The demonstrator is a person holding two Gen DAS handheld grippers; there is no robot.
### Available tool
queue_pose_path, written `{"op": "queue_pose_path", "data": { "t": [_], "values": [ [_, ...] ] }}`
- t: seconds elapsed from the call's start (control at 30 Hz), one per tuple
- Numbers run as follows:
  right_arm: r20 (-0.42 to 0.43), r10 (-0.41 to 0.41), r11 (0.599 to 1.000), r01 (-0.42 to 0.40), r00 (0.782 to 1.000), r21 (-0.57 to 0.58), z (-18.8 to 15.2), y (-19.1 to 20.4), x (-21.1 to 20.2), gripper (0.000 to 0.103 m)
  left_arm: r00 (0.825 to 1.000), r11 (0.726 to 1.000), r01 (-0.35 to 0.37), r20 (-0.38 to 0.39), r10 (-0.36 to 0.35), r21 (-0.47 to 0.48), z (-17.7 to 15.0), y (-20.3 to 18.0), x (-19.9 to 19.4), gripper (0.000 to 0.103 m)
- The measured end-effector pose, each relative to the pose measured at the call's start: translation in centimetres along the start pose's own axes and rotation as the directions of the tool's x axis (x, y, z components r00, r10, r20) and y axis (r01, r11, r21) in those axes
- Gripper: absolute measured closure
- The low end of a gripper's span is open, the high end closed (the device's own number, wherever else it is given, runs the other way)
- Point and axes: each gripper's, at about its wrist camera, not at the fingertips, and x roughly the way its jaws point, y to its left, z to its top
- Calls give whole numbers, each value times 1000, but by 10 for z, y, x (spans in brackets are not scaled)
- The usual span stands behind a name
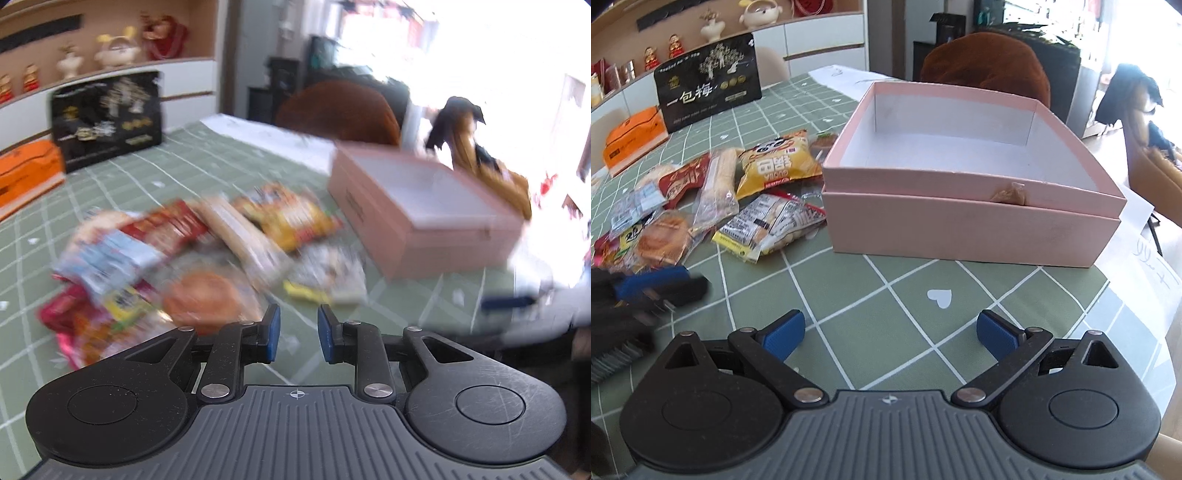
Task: Organize snacks
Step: 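Reach the left tool toward the wrapped round cake while the right tool approaches the white biscuit pack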
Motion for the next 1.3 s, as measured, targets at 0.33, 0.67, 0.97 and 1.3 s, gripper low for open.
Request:
{"op": "queue_pose_path", "data": {
  "t": [0.33, 0.67, 0.97, 1.3],
  "values": [
    [-36, 79, 997, -79, 996, -17, 10, -2, -9, 11, 986, 947, -132, -134, 95, -294, 41, 94, 46, 75],
    [-52, 202, 968, -191, 978, 160, 56, 36, 18, 11, 981, 996, -50, -192, 35, -76, 23, 60, 24, 75],
    [-54, 17, 998, -21, 998, -64, 54, 78, 31, 31, 967, 987, 56, -238, -91, -152, 5, 60, -4, 75],
    [-54, 54, 998, -55, 997, -14, 28, 18, -4, 43, 944, 979, 155, -271, -186, -130, 0, 35, -8, 75]
  ]
}}
